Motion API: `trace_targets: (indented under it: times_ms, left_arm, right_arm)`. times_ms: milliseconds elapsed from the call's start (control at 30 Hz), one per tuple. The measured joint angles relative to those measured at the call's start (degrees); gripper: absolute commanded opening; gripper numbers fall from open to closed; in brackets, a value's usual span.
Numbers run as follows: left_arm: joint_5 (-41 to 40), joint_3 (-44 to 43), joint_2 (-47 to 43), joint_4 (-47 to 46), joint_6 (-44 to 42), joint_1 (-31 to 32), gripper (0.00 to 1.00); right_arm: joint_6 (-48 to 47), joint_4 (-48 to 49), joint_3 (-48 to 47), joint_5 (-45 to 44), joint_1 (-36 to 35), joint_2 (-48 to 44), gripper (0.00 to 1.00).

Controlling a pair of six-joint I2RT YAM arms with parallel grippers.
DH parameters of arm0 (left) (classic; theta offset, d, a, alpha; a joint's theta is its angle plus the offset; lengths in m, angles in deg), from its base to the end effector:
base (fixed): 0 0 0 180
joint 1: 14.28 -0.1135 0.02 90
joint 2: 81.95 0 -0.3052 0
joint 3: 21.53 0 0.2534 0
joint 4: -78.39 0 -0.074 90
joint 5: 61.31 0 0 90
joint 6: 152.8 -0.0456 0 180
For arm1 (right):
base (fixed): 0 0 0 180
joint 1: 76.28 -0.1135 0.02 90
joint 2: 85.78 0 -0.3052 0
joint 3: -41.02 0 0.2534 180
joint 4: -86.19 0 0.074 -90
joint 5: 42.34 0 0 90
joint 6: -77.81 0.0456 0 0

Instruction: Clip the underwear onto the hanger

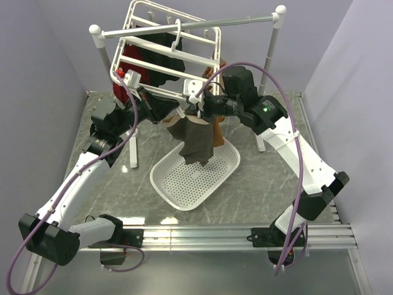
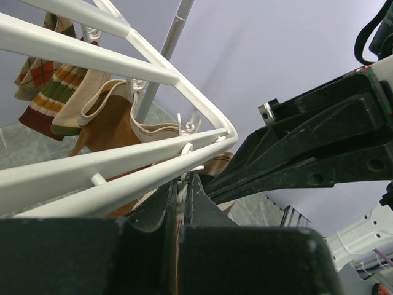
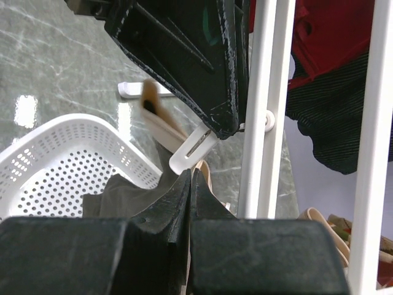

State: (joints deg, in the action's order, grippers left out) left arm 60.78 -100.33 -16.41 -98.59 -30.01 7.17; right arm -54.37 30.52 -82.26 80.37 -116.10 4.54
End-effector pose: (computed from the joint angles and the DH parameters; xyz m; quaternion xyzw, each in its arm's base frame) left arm 0.2249 -0.1144 0.4695 0.1502 0.6341 -0.4939 0.5756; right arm 0.2438 0.2354 0.5132 -0.6418 0.5005 0.2234 0.5363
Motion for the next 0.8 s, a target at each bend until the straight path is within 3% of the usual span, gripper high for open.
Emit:
trace_targets:
  times_ms: [267,500,700,800]
  left_arm:
    - [0.1,0.0,0.0,-0.1,-1.7,0.0,0.04]
    - [0.2,-0.1,0.0,0.5,-2.3,0.0,0.35]
    - [1.3,-0.1,0.0,2.8,-1.7,0.1,0.45]
    - [1.5,-0.1,0.3,4.1,-1.5,0.3,0.57]
  right_arm:
    - [0.9,0.0,-0.8,1.1,0.0,0.0,0.0]
    - [1.3,0.0,-1.0,1.4,0.0,0.0,0.0]
    - [1.3,1.0,-1.0,1.3,0.1,0.0,0.0]
    - [1.3,1.9,-1.0,1.2,0.1,0.0,0.0]
